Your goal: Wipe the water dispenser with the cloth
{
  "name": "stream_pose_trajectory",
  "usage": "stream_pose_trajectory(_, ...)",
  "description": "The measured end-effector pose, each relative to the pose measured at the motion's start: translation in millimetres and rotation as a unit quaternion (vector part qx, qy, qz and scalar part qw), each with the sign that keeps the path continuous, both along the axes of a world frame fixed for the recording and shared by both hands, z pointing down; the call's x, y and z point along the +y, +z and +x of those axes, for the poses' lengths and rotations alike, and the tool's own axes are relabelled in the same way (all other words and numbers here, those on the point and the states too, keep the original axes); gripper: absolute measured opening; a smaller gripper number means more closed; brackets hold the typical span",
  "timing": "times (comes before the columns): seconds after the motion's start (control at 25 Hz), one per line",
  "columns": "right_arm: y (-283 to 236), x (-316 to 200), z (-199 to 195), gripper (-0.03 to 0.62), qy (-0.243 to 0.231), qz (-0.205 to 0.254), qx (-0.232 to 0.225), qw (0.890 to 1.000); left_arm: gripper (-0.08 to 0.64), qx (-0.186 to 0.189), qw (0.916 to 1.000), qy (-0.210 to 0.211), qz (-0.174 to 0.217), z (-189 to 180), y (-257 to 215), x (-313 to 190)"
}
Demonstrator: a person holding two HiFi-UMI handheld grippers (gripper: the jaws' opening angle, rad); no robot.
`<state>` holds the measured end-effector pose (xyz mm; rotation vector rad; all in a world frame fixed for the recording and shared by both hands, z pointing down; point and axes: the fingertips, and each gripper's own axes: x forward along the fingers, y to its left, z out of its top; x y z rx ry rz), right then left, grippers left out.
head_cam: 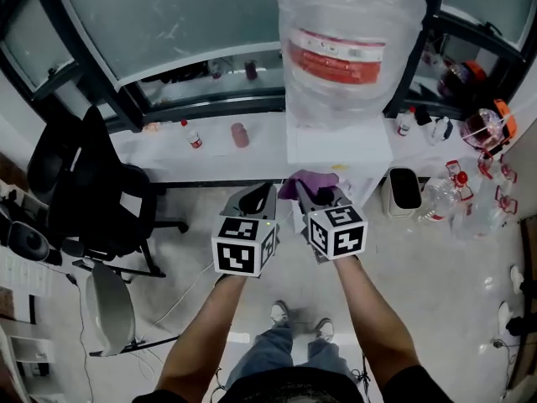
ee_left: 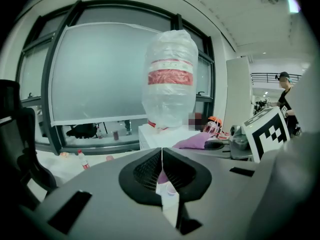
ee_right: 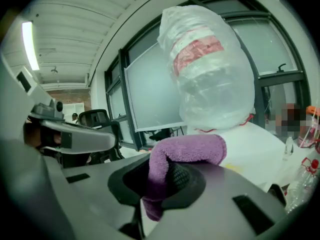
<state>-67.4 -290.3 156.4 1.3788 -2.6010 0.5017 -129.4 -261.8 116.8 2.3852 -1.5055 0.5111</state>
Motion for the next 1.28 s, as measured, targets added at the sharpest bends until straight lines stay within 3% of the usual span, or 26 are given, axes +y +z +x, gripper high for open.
stream_pose_trajectory(0.28, 42, -43, -15, 0.046, 0.031, -0.023, 0.001, 0.999, 0.028, -0.003, 0.9993, 0.037, -0.006, -3, 28, -37)
stream_pose_trajectory(0.64, 64, -62, 5, 0.046, 0.055, -0.029, -0.008, 0.998, 0.028, 0.001, 0.9974, 0.071, -0.014, 17, 52, -54)
stream_pose_trajectory(1.28, 52, -62, 112, 0.046, 0.087, -0.024, -0.012, 0.996, 0.028, 0.006, 0.9965, 0.080, -0.022, 88, 64, -51)
